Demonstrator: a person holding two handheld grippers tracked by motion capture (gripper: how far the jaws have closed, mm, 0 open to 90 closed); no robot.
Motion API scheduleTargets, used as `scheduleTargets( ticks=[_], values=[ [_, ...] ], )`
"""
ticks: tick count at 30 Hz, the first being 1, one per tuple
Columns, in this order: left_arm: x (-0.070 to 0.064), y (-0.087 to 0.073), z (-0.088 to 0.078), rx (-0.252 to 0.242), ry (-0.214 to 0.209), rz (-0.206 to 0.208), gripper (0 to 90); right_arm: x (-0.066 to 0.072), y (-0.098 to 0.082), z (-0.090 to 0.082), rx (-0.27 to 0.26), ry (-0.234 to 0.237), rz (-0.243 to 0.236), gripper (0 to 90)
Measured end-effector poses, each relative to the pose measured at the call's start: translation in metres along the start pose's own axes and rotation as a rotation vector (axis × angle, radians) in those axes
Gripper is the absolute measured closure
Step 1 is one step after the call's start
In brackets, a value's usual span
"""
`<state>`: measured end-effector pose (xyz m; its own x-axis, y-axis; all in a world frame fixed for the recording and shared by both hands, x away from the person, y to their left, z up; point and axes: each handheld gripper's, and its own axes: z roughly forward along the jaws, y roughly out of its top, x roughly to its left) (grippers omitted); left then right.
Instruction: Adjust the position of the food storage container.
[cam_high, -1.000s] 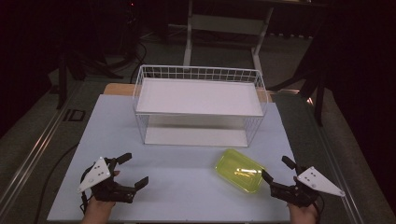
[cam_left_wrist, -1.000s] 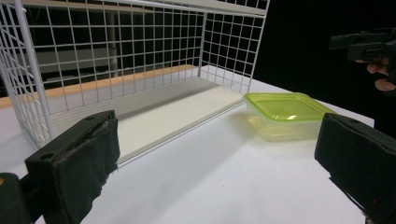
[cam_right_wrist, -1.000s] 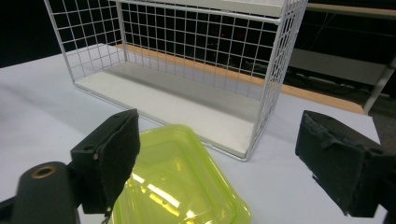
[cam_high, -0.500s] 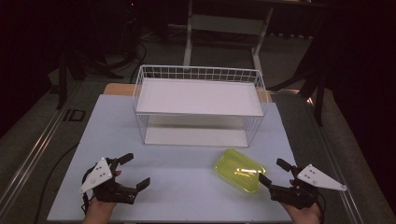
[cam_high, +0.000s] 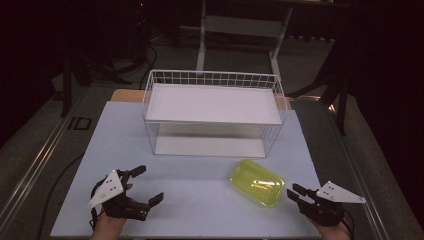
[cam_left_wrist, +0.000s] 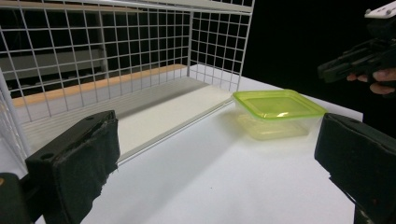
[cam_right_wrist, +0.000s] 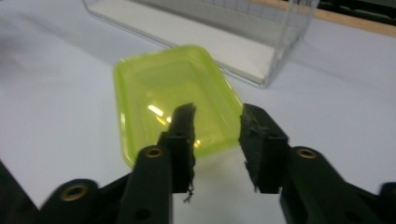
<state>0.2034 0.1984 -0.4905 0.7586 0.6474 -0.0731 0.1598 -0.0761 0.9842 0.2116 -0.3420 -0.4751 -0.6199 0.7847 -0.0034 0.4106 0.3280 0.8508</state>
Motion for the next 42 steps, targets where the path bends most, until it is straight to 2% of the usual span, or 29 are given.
scheduleTargets(
  ticks=[1,5,8,12,16,17,26,35,40,42],
  values=[
    [0.0,0.0,0.0,0.0,0.0,-0.001,0.9,-0.002,-0.005,0.003,0.024,-0.01,0.0,73.1],
    [-0.001,0.0,0.001,0.001,-0.003,0.001,0.9,-0.006,-0.012,0.009,0.066,-0.012,0.003,79.3],
    [-0.001,0.0,0.002,0.004,-0.004,0.006,0.9,-0.008,-0.018,0.016,0.113,-0.012,-0.005,89.0],
    [-0.002,0.001,0.002,0.005,-0.001,0.007,0.9,-0.011,-0.022,0.023,0.144,0.002,0.004,89.8],
    [-0.003,0.001,0.003,0.004,-0.003,0.009,0.9,-0.013,-0.025,0.032,0.175,0.016,0.037,89.9],
    [-0.003,0.001,0.003,0.009,-0.004,0.013,0.9,-0.015,-0.026,0.038,0.199,0.011,0.039,89.9],
    [-0.004,0.0,0.003,0.011,-0.005,0.015,0.9,-0.018,-0.027,0.056,0.222,0.032,0.055,90.0],
    [-0.005,0.0,0.004,0.016,-0.007,0.02,0.9,-0.021,-0.015,0.073,0.226,0.038,0.052,90.0],
    [-0.005,0.0,0.003,0.013,-0.008,0.022,0.9,-0.022,-0.01,0.083,0.217,0.037,0.045,90.0],
    [-0.004,0.0,0.003,0.011,-0.009,0.023,0.9,-0.022,-0.007,0.087,0.224,0.033,0.022,90.0]
  ],
)
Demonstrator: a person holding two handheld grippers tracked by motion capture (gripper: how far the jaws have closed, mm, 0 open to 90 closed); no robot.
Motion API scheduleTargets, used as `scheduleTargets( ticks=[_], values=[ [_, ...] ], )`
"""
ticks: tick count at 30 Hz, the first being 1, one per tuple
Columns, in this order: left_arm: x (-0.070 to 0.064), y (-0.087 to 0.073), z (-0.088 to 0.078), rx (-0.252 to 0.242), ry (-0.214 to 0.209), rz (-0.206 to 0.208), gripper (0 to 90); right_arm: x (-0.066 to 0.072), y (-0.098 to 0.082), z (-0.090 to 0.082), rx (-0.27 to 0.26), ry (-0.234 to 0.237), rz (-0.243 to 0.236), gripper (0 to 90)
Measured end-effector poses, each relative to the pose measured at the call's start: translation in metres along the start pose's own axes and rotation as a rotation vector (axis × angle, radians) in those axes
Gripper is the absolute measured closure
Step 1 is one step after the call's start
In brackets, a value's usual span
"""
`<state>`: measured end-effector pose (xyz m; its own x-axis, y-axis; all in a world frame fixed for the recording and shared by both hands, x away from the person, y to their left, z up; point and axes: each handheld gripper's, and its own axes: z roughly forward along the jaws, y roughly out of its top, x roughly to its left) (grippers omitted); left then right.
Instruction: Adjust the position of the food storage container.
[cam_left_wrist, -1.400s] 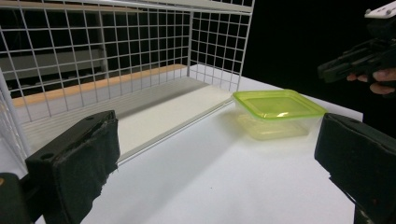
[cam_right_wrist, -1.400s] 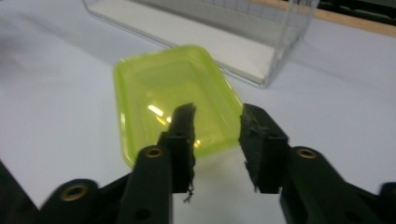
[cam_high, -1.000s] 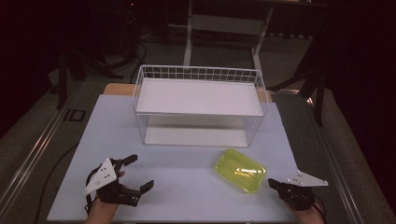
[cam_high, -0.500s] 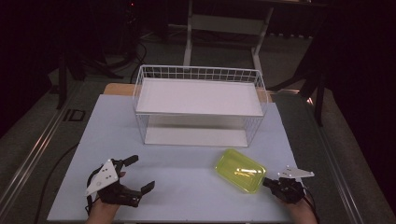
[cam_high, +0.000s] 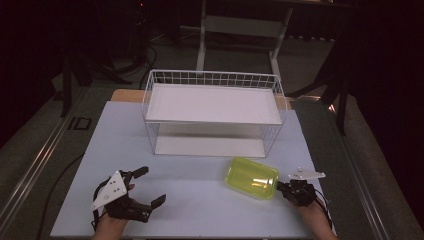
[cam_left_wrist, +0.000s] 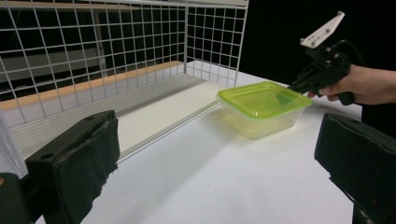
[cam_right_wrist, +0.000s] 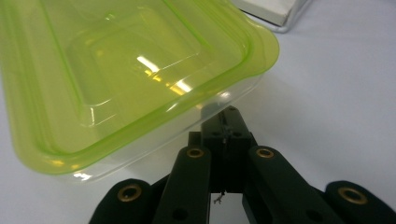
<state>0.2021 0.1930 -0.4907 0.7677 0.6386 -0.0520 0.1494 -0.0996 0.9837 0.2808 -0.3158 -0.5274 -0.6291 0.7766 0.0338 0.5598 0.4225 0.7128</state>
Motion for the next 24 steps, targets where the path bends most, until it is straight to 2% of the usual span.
scheduleTargets(
  ticks=[4,11,19,23,24],
  values=[
    [0.0,0.0,0.0,0.002,-0.002,-0.002,0.9,-0.001,0.008,0.008,-0.004,-0.005,-0.023,90.0],
    [0.001,-0.001,0.001,0.004,-0.002,-0.007,0.9,0.0,0.016,0.018,-0.008,0.005,-0.02,89.9],
    [0.001,-0.002,0.002,0.005,-0.004,-0.01,0.9,0.008,0.026,0.034,-0.012,0.034,-0.044,90.0],
    [0.001,-0.002,0.003,0.009,-0.007,-0.01,0.9,0.011,0.031,0.04,-0.005,0.031,-0.06,90.0],
    [0.0,-0.002,0.003,0.01,-0.006,-0.009,0.9,0.014,0.034,0.044,-0.005,0.028,-0.077,90.0]
  ],
)
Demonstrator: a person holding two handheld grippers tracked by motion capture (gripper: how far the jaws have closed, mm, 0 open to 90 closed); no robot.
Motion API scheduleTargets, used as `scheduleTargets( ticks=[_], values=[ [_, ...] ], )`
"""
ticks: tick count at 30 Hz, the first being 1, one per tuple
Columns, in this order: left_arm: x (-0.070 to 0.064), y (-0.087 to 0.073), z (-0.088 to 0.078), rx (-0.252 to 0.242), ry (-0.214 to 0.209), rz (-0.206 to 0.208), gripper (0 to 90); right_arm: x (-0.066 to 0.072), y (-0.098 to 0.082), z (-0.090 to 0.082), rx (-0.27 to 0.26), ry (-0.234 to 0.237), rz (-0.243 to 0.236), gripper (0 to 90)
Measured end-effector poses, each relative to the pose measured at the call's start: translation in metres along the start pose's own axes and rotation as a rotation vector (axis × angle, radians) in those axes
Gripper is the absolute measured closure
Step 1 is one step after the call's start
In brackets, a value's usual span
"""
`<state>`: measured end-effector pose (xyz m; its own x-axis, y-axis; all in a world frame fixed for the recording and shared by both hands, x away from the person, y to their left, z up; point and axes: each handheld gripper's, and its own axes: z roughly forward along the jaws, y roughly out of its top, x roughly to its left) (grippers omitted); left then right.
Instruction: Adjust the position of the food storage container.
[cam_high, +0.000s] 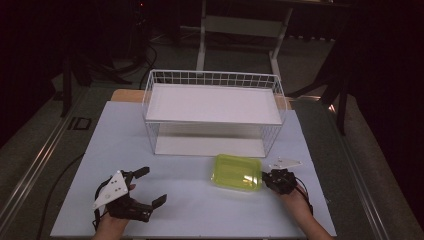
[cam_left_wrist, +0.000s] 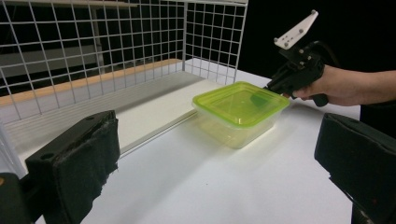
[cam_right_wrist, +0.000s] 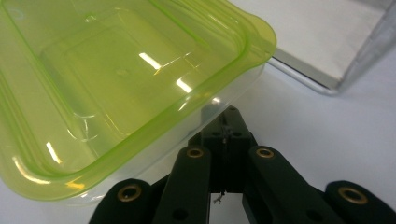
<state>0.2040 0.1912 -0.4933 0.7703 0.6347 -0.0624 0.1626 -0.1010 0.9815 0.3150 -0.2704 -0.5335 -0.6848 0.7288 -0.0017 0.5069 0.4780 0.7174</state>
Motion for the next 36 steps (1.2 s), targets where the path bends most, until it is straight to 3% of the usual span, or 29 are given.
scheduleTargets(
  ticks=[10,23,36],
  values=[
    [-0.001,0.001,-0.001,-0.002,0.0,0.0,0.9,0.004,0.007,0.01,0.007,0.013,-0.008,89.9],
    [-0.003,0.001,0.0,0.001,-0.003,0.008,0.9,0.006,-0.003,-0.012,-0.014,0.008,0.005,89.9],
    [-0.003,0.001,0.0,-0.002,-0.007,0.006,0.9,0.017,0.011,0.015,-0.009,0.043,0.01,89.9]
  ],
)
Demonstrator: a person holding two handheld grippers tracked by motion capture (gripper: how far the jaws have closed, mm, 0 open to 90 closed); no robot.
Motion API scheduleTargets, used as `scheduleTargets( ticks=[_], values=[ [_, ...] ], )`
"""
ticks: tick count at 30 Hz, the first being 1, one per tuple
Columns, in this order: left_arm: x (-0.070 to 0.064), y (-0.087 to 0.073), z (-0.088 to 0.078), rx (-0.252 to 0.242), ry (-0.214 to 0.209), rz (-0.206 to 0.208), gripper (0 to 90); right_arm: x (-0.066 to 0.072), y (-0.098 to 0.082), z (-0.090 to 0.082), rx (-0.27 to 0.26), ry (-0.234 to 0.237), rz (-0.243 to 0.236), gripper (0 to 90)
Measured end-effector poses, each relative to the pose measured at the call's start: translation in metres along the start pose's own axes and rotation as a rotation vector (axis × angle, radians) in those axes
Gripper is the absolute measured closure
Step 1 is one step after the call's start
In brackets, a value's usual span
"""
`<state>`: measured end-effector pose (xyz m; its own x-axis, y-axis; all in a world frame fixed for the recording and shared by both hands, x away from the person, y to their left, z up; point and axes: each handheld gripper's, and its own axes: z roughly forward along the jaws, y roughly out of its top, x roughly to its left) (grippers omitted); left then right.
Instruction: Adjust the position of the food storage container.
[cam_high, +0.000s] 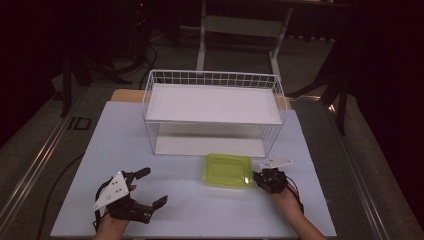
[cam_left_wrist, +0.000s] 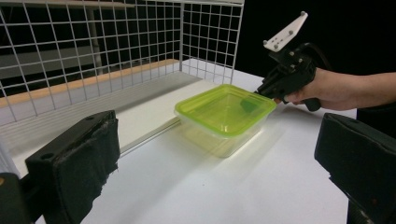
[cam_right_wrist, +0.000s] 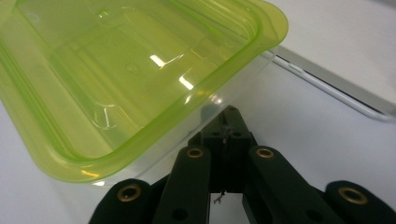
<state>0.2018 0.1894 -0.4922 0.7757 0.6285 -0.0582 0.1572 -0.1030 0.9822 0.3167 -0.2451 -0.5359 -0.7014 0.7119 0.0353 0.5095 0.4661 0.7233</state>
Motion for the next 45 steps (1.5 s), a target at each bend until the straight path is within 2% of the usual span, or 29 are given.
scheduleTargets(
  ticks=[6,11,16,26,32,37,45],
  values=[
    [0.0,0.0,-0.001,-0.004,0.001,-0.004,1.0,0.009,0.011,0.011,-0.018,0.029,0.005,89.9],
    [0.001,0.0,-0.001,-0.003,-0.001,-0.006,0.9,0.019,0.019,0.023,-0.008,0.038,-0.034,89.9],
    [0.001,0.0,-0.002,-0.006,0.0,-0.008,1.0,0.023,0.024,0.029,-0.016,0.048,-0.029,89.9],
    [-0.001,0.0,-0.002,-0.006,-0.003,-0.011,1.0,0.035,0.035,0.042,-0.014,0.069,-0.046,89.9],
    [0.0,0.0,-0.002,-0.007,-0.007,-0.015,0.9,0.04,0.038,0.05,-0.012,0.08,-0.041,89.9],
    [0.0,0.0,-0.003,-0.008,-0.006,-0.01,0.9,0.045,0.04,0.054,-0.009,0.084,-0.054,89.9],
    [0.0,0.0,-0.003,-0.006,-0.007,-0.01,1.0,0.051,0.037,0.053,-0.008,0.109,-0.055,89.9]
  ],
)
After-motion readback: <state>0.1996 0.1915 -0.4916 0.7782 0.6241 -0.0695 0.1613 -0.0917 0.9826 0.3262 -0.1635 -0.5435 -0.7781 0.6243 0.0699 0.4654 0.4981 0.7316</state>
